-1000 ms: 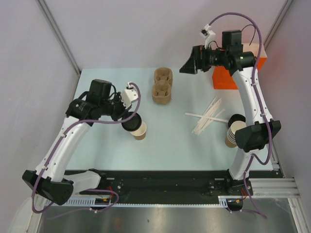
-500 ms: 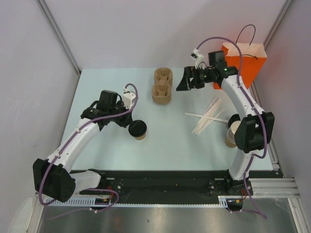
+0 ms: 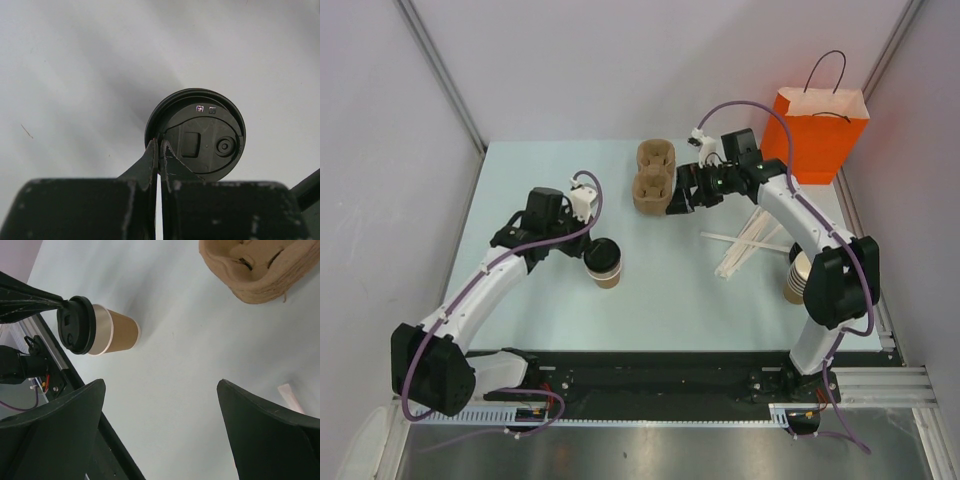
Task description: Pack the takeout coffee
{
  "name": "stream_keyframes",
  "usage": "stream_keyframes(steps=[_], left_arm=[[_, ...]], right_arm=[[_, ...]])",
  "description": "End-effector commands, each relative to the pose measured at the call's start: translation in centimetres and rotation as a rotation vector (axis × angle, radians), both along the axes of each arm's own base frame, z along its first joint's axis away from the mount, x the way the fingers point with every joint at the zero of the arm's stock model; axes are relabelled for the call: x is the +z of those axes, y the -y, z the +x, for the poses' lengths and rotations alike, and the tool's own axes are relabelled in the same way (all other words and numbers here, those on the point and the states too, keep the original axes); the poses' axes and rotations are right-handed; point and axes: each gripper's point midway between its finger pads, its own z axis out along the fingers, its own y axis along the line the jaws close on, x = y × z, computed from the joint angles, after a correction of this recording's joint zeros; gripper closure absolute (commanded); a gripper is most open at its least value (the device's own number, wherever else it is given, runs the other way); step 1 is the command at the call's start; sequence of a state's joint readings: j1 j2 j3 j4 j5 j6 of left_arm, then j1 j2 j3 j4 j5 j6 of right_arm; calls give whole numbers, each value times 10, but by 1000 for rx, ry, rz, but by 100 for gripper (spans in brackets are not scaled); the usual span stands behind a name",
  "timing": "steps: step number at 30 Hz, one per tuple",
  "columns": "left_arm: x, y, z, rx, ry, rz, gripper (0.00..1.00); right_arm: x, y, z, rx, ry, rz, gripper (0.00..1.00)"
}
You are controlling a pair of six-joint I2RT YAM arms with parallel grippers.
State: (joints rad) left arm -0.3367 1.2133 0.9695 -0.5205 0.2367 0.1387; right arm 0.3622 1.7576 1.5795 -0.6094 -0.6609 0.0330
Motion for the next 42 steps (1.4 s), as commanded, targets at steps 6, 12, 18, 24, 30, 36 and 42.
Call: stream_keyframes(steps=[6,12,18,24,30,36,42], left_arm=[[-11,-3,2,28,-20,4,100],[-17,-3,2,32,-42,7,100],[-21,-3,4,35,-52,14,100],[-23,-1,3,22,-63,18,100],[-25,1,3,12,-70,19,100],[-20,5,1,-10,-64,12,100],[-17,8,0,-19,-60,2,94]], right_arm=[[19,-15,-9,36,78,34,0],[17,-15,-9,35,74,28,0],[15,-13,-8,38,68,27,0],[14,-10,-4,27,66,26,0],[11,-9,-3,23,59,25,0],[10,-7,-2,20,61,20,0],[10,-8,-1,22,60,22,0]])
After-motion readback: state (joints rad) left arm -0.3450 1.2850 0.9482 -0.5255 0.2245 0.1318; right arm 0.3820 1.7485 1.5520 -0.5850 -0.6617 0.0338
